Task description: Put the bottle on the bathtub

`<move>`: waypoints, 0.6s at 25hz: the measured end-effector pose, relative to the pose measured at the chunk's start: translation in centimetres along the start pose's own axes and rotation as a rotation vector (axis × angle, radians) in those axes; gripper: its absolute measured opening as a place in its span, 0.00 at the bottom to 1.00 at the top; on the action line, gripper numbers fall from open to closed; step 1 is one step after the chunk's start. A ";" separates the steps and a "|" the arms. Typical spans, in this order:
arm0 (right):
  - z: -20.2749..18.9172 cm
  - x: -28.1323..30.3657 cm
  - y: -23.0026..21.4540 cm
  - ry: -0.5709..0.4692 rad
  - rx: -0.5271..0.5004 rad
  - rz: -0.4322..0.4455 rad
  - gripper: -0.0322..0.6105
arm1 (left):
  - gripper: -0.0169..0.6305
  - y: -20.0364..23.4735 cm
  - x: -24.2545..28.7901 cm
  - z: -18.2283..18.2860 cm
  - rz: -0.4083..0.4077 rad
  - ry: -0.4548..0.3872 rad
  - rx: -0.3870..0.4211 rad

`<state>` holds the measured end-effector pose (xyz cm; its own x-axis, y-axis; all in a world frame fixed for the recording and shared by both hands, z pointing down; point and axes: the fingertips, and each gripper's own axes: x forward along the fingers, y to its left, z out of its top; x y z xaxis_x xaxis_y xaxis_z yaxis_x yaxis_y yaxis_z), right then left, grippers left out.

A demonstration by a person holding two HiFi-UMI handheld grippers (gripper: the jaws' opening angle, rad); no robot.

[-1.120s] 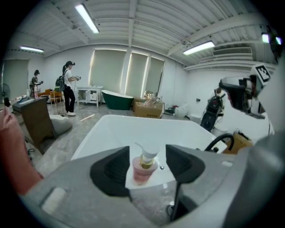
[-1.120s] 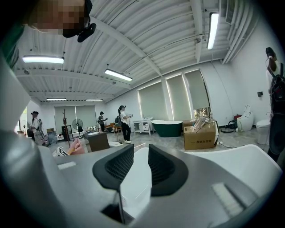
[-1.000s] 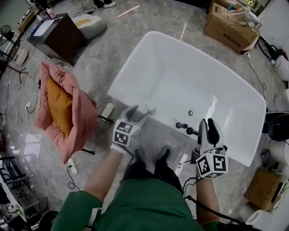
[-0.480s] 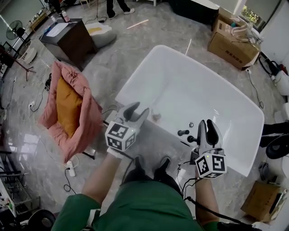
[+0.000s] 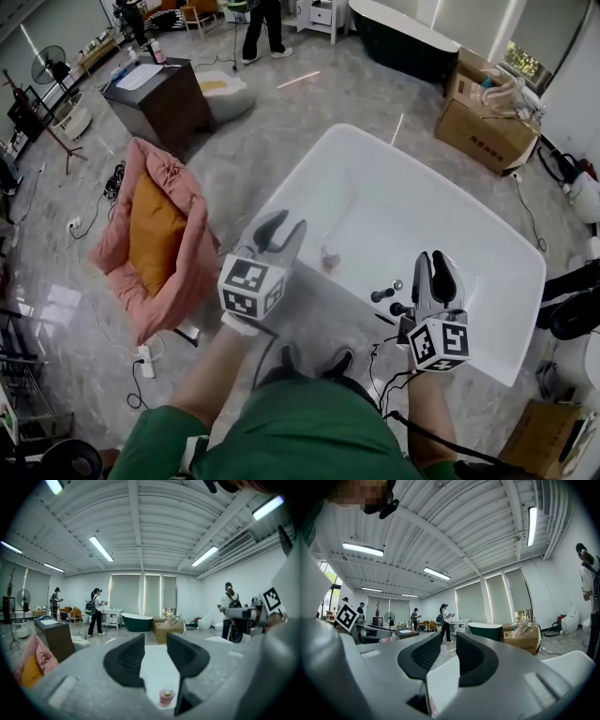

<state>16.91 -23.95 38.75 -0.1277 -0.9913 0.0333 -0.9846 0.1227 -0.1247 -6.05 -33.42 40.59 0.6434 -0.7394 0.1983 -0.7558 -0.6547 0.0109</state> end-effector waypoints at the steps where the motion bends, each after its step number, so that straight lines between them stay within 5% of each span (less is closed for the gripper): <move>1: 0.4 0.0 0.2 -0.005 -0.006 0.003 0.20 | 0.24 0.2 -0.4 0.4 0.010 -0.001 -0.002; 15: 5.9 1.4 2.3 -0.074 -0.114 0.027 0.20 | 0.23 0.3 -3.9 7.9 0.045 -0.116 0.133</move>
<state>15.20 -25.33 32.69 -0.1491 -0.9879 -0.0427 -0.9887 0.1497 -0.0112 -7.85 -32.02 32.11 0.6249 -0.7764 0.0814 -0.7662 -0.6300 -0.1269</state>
